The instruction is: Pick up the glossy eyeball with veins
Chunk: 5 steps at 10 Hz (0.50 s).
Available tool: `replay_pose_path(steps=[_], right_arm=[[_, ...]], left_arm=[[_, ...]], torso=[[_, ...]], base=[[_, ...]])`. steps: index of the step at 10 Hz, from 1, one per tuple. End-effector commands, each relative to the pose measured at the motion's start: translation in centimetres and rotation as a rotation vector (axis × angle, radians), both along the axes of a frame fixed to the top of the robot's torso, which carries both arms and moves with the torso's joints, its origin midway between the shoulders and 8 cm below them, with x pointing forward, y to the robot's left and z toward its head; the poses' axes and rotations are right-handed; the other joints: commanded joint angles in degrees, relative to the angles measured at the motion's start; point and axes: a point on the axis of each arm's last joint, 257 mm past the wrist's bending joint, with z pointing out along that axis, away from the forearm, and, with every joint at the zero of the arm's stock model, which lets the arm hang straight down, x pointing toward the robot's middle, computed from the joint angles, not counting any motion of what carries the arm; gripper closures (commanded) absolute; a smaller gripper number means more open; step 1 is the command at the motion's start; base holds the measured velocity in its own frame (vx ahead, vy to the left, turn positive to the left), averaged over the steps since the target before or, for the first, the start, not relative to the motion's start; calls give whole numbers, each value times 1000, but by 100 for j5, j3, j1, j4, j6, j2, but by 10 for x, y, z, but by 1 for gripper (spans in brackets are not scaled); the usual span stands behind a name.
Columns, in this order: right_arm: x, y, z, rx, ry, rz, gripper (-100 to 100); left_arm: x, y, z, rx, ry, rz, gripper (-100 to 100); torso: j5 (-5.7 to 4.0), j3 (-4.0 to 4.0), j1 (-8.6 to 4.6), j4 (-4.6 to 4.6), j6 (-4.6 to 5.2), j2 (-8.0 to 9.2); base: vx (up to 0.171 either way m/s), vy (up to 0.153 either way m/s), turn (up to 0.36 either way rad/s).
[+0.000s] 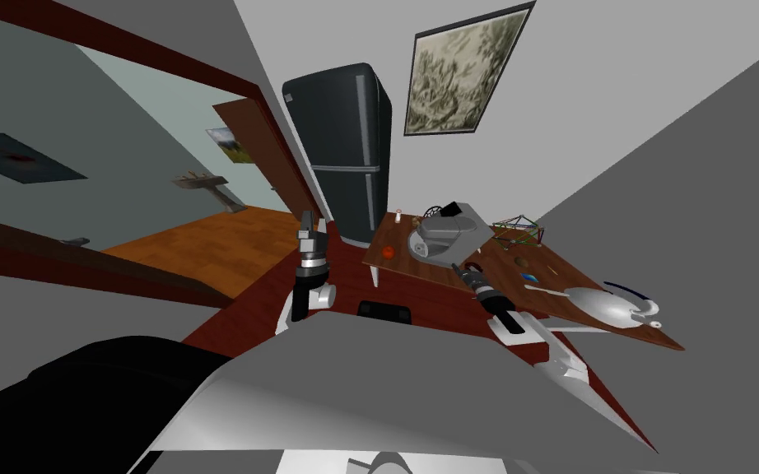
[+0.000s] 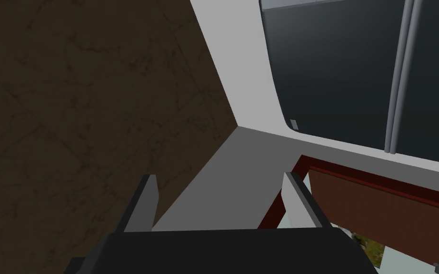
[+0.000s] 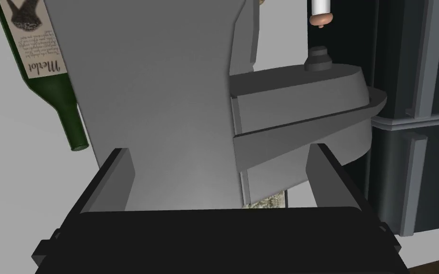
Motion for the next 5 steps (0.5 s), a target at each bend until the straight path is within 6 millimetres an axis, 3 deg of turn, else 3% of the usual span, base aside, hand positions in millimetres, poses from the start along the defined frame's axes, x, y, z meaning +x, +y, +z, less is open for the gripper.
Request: replay_pose_path(steps=[1,2,4,5], right_arm=[[-3,-11,-8,-19,20,-9,-100],[-6,-27,-22,-104,68,-11,-100],[-9,-33,-28,-106,81,-21,-100],[-13,-49,-40,-190,126,-19,-100]], left_arm=[[0,0,0,0,0,0,0],[0,0,0,0,0,0,0],[0,0,0,0,0,0,0],[0,0,0,0,0,0,0]], torso=[[0,0,0,0,0,0],[-2,3,-10,1,0,4],[-3,2,-12,1,0,3],[-3,2,-14,1,1,4]], base=[[-4,15,-8],[1,21,177],[5,12,38],[10,21,192]])
